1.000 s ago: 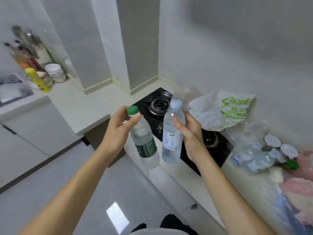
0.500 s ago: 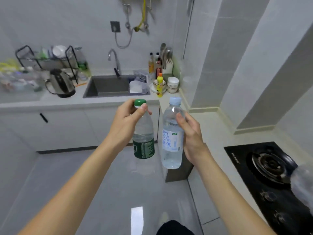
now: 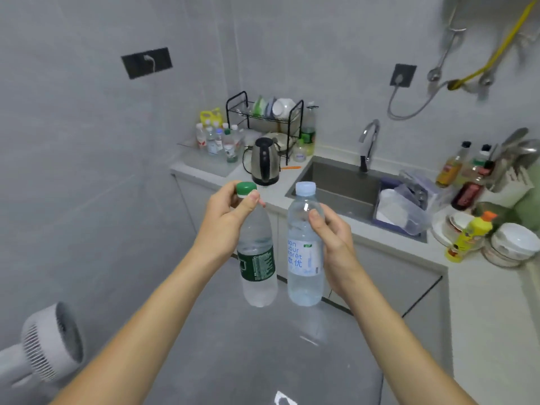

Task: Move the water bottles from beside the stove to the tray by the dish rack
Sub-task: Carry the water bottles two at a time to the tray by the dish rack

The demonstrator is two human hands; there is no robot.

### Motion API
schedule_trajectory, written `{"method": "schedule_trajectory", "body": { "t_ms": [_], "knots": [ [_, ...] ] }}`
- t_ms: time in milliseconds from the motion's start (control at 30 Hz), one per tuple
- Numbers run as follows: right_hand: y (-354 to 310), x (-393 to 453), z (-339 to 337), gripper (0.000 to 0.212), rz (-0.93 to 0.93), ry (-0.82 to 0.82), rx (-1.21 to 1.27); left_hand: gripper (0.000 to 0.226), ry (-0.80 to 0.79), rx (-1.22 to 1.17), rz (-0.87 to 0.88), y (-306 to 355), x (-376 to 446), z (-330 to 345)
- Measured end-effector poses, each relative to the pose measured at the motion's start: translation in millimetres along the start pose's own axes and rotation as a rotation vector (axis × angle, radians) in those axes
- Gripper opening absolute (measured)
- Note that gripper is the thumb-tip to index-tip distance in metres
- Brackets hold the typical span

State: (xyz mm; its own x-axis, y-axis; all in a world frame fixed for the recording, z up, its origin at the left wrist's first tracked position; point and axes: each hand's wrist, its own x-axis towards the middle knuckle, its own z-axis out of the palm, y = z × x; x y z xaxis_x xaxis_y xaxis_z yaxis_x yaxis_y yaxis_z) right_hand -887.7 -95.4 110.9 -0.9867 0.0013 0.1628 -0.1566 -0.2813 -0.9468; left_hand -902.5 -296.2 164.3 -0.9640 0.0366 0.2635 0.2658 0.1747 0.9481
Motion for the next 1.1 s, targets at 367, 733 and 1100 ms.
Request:
{"method": "schedule_trajectory", "body": {
  "t_ms": [367,733,1100],
  "knots": [
    [73.0,234.1,123.9,0.041,0.097,-0.255,-0.019,0.006,0.345,0.082,-0.085,-70.1,156.8,-133.8],
    [157.5,447.7,227.7,0.038,0.152,-0.077,-0.036,0.011,0.292,0.154,-0.113,-175.4,364.1,-258.1],
    [249.8,632.0,243.7,0.025,0.116,0.023,-0.153,0.018,0.217,0.318,-0.136,-270.4,549.3,-297.4]
  ]
}}
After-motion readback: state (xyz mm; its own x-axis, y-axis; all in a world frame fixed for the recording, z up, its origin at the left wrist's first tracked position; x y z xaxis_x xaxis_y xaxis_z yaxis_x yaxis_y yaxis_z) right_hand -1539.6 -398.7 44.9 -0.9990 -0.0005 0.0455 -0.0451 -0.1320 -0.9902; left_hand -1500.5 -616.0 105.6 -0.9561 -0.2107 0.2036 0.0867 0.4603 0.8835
